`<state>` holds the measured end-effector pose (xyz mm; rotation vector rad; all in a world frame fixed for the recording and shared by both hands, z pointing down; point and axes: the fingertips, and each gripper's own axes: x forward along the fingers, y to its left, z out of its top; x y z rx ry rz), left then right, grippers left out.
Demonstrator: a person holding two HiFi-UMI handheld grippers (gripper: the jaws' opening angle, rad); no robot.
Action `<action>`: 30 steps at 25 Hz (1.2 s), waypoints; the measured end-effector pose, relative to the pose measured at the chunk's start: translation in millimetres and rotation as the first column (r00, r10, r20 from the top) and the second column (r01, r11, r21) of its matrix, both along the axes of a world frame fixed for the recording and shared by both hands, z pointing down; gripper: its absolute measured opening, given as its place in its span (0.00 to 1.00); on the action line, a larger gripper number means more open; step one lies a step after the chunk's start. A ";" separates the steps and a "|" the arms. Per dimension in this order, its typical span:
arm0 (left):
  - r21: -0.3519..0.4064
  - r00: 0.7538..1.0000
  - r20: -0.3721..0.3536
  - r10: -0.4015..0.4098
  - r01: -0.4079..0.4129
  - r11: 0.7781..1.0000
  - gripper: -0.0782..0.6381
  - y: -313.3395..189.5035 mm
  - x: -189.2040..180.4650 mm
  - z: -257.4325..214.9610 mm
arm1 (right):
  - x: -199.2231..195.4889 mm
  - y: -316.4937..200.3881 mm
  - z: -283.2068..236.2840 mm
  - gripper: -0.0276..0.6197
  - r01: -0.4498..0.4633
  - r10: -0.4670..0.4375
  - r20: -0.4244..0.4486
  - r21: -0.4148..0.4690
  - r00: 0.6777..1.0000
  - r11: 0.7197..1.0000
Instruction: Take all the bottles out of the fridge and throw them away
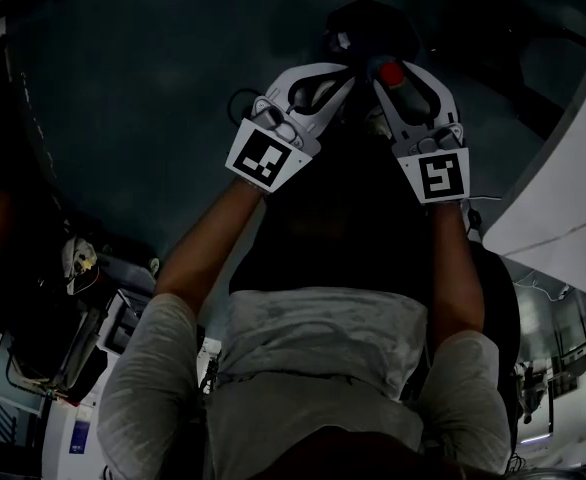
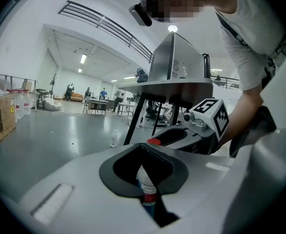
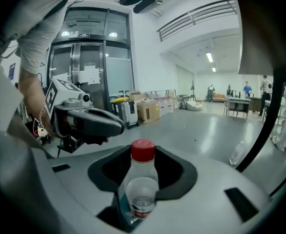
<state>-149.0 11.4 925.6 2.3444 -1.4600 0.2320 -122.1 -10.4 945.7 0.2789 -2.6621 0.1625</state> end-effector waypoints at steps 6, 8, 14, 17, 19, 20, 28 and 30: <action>-0.007 1.000 -0.005 0.013 -0.013 1.000 0.12 -3.2 -1.0 26.8 | -0.3 -2.3 24.0 0.28 0.001 -0.001 0.003 -0.005 1.000 1.000; -0.006 1.000 -0.003 0.021 -0.021 1.000 0.12 -3.6 -0.4 33.2 | 0.7 -3.8 29.6 0.28 -0.007 0.007 0.003 -0.004 1.000 1.000; -0.004 1.000 0.000 0.031 -0.031 1.000 0.12 -3.3 2.0 39.0 | 2.1 -6.4 32.8 0.28 -0.018 0.018 0.020 0.008 1.000 1.000; -0.001 0.999 0.002 0.033 -0.033 0.999 0.12 -4.3 1.2 37.1 | 0.7 -7.4 32.8 0.28 -0.026 0.026 0.018 0.004 1.000 1.000; 0.000 1.000 -0.002 0.029 -0.029 1.000 0.12 -5.8 0.7 35.5 | 0.1 -8.0 33.7 0.28 -0.026 0.025 0.013 0.003 1.000 1.000; 0.001 1.000 -0.003 0.027 -0.027 1.000 0.12 -6.5 0.4 34.6 | -0.2 -8.1 34.3 0.28 -0.024 0.024 0.010 0.002 1.000 1.000; -0.013 1.000 0.001 0.015 -0.015 1.000 0.12 -10.2 -0.1 26.2 | -0.3 -12.1 24.6 0.28 -0.042 0.042 0.016 -0.005 0.999 0.999; -0.017 1.000 0.001 0.013 -0.013 1.000 0.12 -10.2 0.6 15.8 | -0.7 -10.9 12.5 0.28 -0.052 0.052 0.021 -0.008 0.998 0.999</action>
